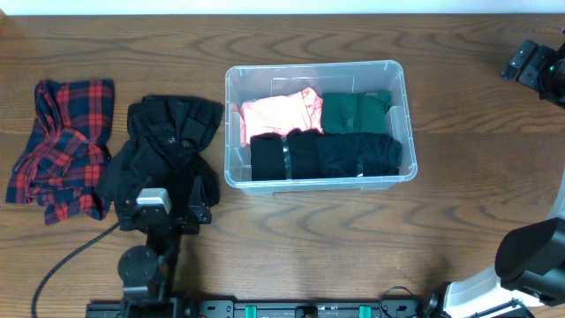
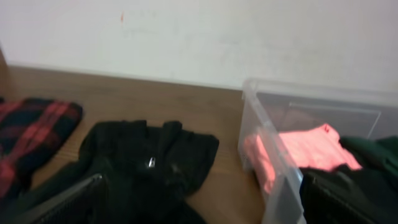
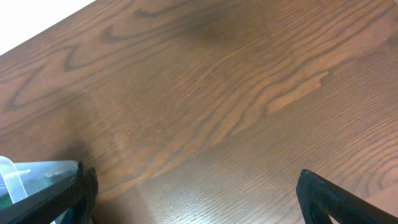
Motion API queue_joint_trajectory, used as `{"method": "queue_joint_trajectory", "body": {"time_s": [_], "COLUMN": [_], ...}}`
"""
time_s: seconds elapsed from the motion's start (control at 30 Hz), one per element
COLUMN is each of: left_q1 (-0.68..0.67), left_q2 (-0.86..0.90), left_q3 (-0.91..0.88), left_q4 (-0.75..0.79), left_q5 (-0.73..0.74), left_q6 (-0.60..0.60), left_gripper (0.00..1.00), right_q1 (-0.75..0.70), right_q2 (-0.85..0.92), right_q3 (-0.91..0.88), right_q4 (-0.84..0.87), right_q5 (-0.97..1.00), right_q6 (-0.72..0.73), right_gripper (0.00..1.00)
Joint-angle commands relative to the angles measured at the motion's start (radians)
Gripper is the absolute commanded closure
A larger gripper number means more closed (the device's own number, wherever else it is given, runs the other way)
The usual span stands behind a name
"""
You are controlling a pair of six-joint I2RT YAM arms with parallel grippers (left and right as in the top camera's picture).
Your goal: Pack container
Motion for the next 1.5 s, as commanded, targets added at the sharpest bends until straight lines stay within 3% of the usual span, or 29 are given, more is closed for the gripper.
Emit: {"method": "queue_joint_trajectory", "body": {"time_s": [0.0,0.3,0.6,0.87,1.47], "left_q1": [0.004,0.004,0.004,0.005,0.005], "left_q2": [0.115,0.683,1.044,1.194,1.288], "left_q3": [0.199,0.63,0.661,0.661,0.66], "left_q4": [-0.1,-0.383,-0.418,-0.397,-0.476], "left_q5": [-0.056,-0.051,-0.028,-0.028,-0.014], "left_q6": [-0.014,0.03,0.03,0.014,0.014], "left_gripper": [0.02,0.02,0.02,0.02,0.02], "right_q1": [-0.005,-0.005,-0.004,-0.004,-0.004], "right_q2": [-0.004,-0.004,-0.004,-0.004,-0.004], "right_q3": [0.012,0.012,0.012,0.012,0.012], "right_q4": [-0.002,-0.002,-0.002,-0.002,-0.002], "right_q5": [0.005,0.005,0.005,0.005,0.005], "right_q6": [0.014,0.014,0.014,0.014,0.014], "right_gripper": [0.01,0.01,0.01,0.01,0.01]}}
